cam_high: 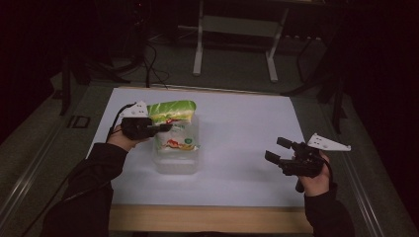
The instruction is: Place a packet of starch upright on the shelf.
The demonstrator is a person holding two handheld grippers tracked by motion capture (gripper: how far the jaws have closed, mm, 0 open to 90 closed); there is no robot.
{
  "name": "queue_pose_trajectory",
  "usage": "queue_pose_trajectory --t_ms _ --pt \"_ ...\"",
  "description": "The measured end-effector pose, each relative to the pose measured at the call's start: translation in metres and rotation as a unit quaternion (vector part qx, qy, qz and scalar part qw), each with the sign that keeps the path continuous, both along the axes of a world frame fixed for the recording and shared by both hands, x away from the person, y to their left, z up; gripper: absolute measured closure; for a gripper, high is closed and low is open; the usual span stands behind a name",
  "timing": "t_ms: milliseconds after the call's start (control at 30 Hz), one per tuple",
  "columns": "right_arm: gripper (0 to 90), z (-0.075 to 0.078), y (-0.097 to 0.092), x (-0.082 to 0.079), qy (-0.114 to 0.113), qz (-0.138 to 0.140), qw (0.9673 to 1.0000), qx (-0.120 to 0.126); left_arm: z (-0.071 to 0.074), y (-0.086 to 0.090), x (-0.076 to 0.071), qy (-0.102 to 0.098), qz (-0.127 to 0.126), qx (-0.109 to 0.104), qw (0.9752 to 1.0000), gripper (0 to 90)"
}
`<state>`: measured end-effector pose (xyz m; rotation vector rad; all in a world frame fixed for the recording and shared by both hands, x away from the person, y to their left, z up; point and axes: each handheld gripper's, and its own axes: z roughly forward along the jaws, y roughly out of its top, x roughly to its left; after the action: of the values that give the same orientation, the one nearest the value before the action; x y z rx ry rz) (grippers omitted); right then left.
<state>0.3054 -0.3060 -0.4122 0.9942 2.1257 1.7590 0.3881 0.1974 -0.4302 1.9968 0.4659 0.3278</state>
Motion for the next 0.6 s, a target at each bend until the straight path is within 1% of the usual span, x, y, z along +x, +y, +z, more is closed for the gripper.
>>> queue_pose_trajectory --t_ms 67,100,200,267,300,333,367,433,600 --pt "14.5 0.000 0.000 0.000 0.000 0.001 1.0000 0.001 -0.004 0.000 0.001 0.005 0.002 0.002 1.0000 82.9" --pt "14.5 0.000 0.000 0.000 0.000 0.001 1.0000 0.000 -0.007 -0.001 0.001 0.007 0.001 0.008 0.9999 82.9" --pt "14.5 -0.001 0.001 0.000 0.002 0.001 1.0000 0.001 -0.012 -0.006 0.000 0.003 0.001 0.017 0.9999 82.9" --pt "14.5 -0.002 0.001 0.001 0.003 0.002 1.0000 0.000 -0.013 -0.007 0.000 0.001 0.000 0.020 0.9998 82.9" --pt "14.5 -0.004 0.001 0.001 0.006 0.002 1.0000 0.000 -0.016 -0.011 -0.001 -0.002 -0.001 0.030 0.9995 82.8" --pt "14.5 -0.004 0.002 0.001 0.007 0.003 1.0000 -0.001 -0.018 -0.013 -0.001 -0.001 -0.003 0.036 0.9993 82.8" --pt "14.5 -0.005 0.002 0.001 0.008 0.004 1.0000 -0.001 -0.019 -0.015 -0.001 0.001 -0.005 0.036 0.9994 82.8" --pt "14.5 -0.006 0.003 0.001 0.009 0.005 0.9999 -0.001 -0.023 -0.019 -0.001 0.003 -0.008 0.050 0.9987 82.8" --pt "14.5 -0.009 0.004 0.001 0.015 0.009 0.9998 -0.001 -0.026 -0.019 -0.001 0.016 -0.006 0.043 0.9989 82.8"
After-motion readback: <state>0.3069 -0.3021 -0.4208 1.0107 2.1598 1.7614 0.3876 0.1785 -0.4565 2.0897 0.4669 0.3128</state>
